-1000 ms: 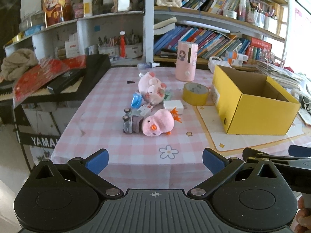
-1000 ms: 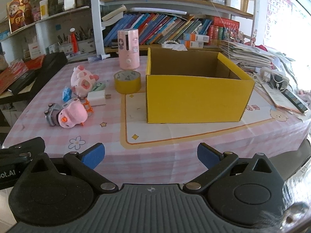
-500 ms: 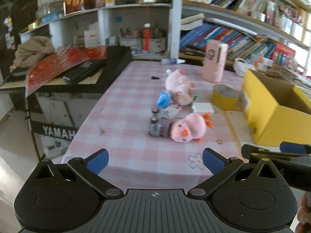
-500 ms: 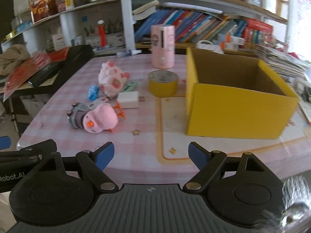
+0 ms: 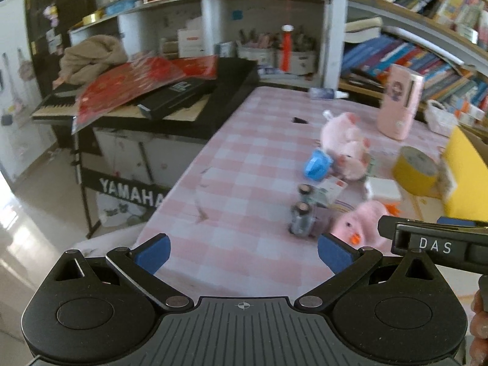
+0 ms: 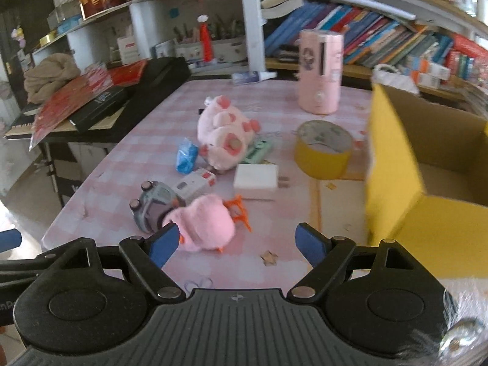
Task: Organize objects
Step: 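Grasp the pink plush pig with the right tool while the left tool grasps the grey toy truck, then lift and carry the pig and truck toward the yellow box with both tools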
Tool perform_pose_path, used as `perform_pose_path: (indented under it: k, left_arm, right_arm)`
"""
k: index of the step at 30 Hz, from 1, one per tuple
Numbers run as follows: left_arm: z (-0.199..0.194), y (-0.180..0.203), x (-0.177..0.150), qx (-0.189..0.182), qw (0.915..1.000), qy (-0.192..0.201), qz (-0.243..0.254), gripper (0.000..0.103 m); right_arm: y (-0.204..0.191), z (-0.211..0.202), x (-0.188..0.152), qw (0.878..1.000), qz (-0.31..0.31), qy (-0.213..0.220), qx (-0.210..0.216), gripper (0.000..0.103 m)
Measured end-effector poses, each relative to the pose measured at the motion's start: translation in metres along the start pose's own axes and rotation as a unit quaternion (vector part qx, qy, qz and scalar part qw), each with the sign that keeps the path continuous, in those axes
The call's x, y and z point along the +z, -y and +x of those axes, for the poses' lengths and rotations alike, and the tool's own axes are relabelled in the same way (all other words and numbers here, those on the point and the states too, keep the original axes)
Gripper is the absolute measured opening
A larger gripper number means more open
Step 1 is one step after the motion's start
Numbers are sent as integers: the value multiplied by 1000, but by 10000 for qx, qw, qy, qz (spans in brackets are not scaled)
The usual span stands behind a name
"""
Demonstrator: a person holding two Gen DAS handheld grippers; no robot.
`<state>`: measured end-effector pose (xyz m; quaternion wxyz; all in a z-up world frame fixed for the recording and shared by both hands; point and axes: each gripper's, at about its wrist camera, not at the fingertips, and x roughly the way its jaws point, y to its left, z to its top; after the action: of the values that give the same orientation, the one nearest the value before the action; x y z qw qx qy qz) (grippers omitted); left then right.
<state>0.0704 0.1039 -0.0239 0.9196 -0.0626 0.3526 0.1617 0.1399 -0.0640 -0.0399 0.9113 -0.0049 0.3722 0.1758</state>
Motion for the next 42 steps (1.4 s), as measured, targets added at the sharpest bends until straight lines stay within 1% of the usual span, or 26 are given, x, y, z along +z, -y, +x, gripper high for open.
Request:
perform_pose_path:
  k: [4,9,12,13,14,15,16,17,18,20,22,24,26,28,32,33,34,37,38,42]
  left_arm:
    - [7,-5,6,182,9998,-48,-113,103]
    - [13,-3,13,222,9997,-75,-61,103]
    - [16,1,16,169,9998,-83,-3,103]
    - [18,3,17,124,9999,-79,15,103]
    - [19,5,18,69,9999,-79,26,103]
    - [21,8,19,10,10000,-77,43,103]
    - [22,10,21,-37,9999,-83,66,103]
    - [24,13,22,-95,9999,-91,100,102]
    - [26,17,23,-168,9997,-99,142,102]
    - [32,25,25,-307,9992,-136,212,102]
    - [41,34,27,-418,9985,-202,279,102]
    - [50,44,28,-483,9977,-296,362,101]
    - [62,53,27,-542,9966,-433,437,95]
    - [75,62,27,-516,9954,-583,562,87]
    - [90,71,28,-504,9944,-680,628,78]
    - [94,73,28,-473,9942,-693,667,73]
    - [99,75,28,-417,9937,-742,727,64]
    - [109,76,25,-374,9921,-948,734,48]
    - [110,75,23,-437,9919,-968,691,45]
    - [106,71,22,-510,9925,-927,609,44]
  right_arm:
    - [2,27,10,9990,207,-300,257,87]
    - [8,59,17,9945,593,-712,484,88]
    - [14,74,19,9901,842,-913,660,87]
    - [17,77,20,9883,915,-954,762,84]
    - [18,78,21,9867,962,-971,884,73]
    - [20,78,23,9846,994,-959,1071,68]
    - [20,76,25,9845,970,-921,1136,61]
    - [21,72,28,9859,902,-811,1150,57]
    - [22,68,30,9875,863,-714,1113,57]
    - [30,56,38,9901,874,-365,1038,57]
    - [35,42,46,9924,775,36,959,57]
    - [40,31,53,9940,620,348,829,57]
    - [45,22,56,9944,477,542,770,57]
    - [49,20,57,9948,355,618,726,57]
    - [57,18,55,9953,141,679,676,57]
    - [57,19,56,9953,123,679,683,57]
    - [58,18,56,9952,102,676,694,57]
    - [59,16,57,9953,42,670,697,57]
    - [59,15,58,9953,26,669,698,57]
    - [61,13,56,9953,31,629,741,57]
